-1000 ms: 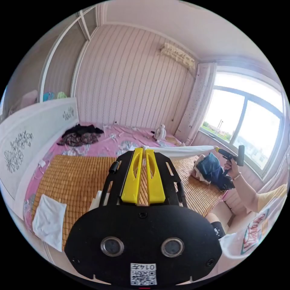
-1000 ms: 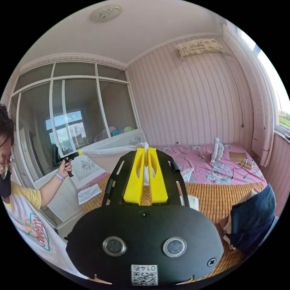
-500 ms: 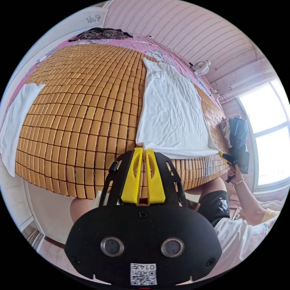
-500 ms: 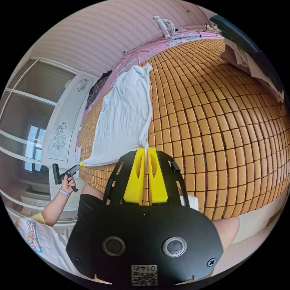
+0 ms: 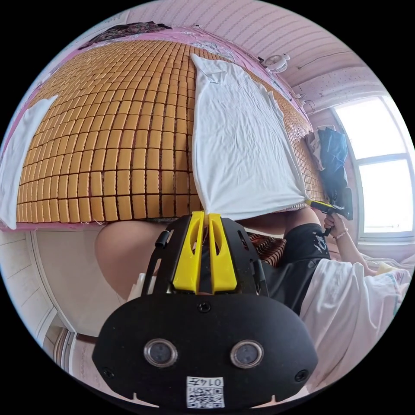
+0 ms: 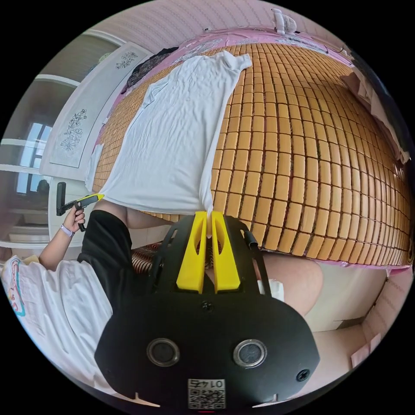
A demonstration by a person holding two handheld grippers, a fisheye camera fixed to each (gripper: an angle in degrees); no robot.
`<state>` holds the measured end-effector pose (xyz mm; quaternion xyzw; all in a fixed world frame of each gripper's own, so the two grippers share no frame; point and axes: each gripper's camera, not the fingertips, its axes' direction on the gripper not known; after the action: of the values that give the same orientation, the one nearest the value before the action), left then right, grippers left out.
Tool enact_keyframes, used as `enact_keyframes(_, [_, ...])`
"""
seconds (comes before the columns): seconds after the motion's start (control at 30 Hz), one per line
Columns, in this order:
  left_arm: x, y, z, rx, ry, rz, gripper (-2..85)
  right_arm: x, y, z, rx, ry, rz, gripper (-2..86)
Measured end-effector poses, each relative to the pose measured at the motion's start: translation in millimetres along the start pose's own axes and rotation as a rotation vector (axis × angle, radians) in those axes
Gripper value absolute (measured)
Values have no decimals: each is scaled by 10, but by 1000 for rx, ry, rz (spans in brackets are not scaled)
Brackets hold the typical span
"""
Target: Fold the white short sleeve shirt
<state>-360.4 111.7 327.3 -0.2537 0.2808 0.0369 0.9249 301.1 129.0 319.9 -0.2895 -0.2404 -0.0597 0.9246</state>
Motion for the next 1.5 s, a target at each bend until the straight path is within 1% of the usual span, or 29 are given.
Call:
enact_keyframes(0.1, [-70, 27, 47, -3, -8, -19, 17, -103, -40, 104, -47, 10, -10, 6])
enact_keyframes(0.17, [-138, 30, 86, -11, 24, -45, 45, -170, -95, 147, -55, 34, -21, 7])
enact_keyframes(0.27, [-197, 66, 81, -1, 39, -69, 63, -232, -183, 216, -68, 55, -31, 17])
enact_keyframes(0.43, [-204, 190, -21, 51, 8, -68, 64, -155, -265, 253, -61, -12, 17, 48])
enact_keyframes(0.53, [-183, 206, -58, 76, -14, -60, 64, -124, -298, 281, -76, -18, 23, 59])
enact_keyframes(0.7, [28, 11, -72, 119, -36, 17, 64, -129, -354, 361, -124, 64, 9, 71])
enact_keyframes(0.87, [484, -514, 203, 111, -64, 162, 64, -203, -586, 347, -108, 85, -15, 73])
enact_keyframes(1.03, [804, -1061, 704, 51, -29, 238, 64, -282, -1126, 405, -160, 54, -84, 80])
enact_keyframes(1.1, [891, -1229, 880, 31, -45, 261, 64, -285, -1355, 416, -165, 51, -105, 81])
enact_keyframes(1.23, [985, -1475, 1268, -45, -159, 297, 61, -286, -2049, 463, -156, 20, -162, 81])
enact_keyframes(1.27, [989, -1487, 1287, -29, -197, 299, 56, -289, -2157, 474, -149, 13, -169, 80])
enact_keyframes(1.33, [961, -1504, 1298, -39, -175, 276, 49, -318, -2565, 539, -120, -25, -188, 77])
enact_keyframes(1.5, [887, -1587, 1282, -104, -55, 196, 56, -569, -3173, 689, -99, -127, -203, 73])
